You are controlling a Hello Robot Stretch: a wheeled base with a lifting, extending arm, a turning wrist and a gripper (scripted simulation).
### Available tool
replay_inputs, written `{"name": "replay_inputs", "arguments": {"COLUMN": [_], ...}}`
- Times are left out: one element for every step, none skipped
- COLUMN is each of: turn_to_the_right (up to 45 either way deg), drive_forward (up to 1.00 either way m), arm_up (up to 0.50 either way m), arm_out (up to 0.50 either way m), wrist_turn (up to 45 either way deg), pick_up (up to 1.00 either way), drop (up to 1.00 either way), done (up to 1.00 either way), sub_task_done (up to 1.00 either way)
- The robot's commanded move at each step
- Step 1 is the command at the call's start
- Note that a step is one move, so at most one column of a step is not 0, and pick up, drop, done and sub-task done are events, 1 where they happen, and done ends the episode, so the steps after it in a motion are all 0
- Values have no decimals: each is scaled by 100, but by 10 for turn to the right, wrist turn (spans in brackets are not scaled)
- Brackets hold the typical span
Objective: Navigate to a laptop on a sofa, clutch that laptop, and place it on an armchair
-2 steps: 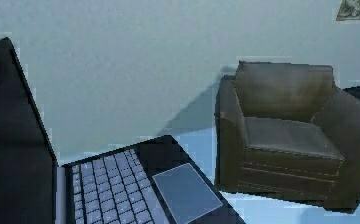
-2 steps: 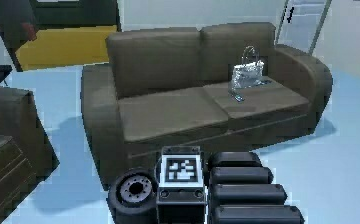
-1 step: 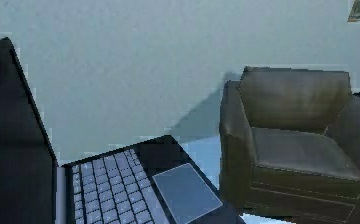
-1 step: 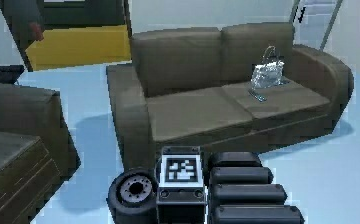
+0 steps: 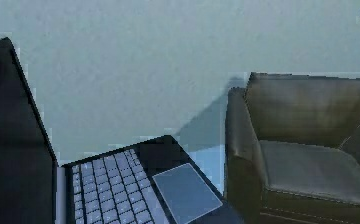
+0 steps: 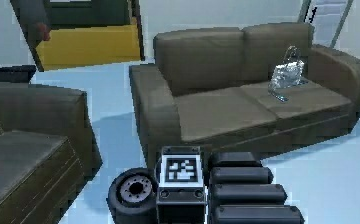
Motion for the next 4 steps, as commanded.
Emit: {"name": "replay_inputs", "arguments": {"turn_to_the_right": [450,30,0,-450], "drive_forward": [0,0,45,0], "arm_up": [0,0,0,0], "arm_out": [0,0,0,0], "wrist_turn": [0,0,0,0], "pick_up": [0,0,0,0], "drop": [0,0,0,0], "done": [0,0,0,0], "sub_task_done": [0,0,0,0]}}
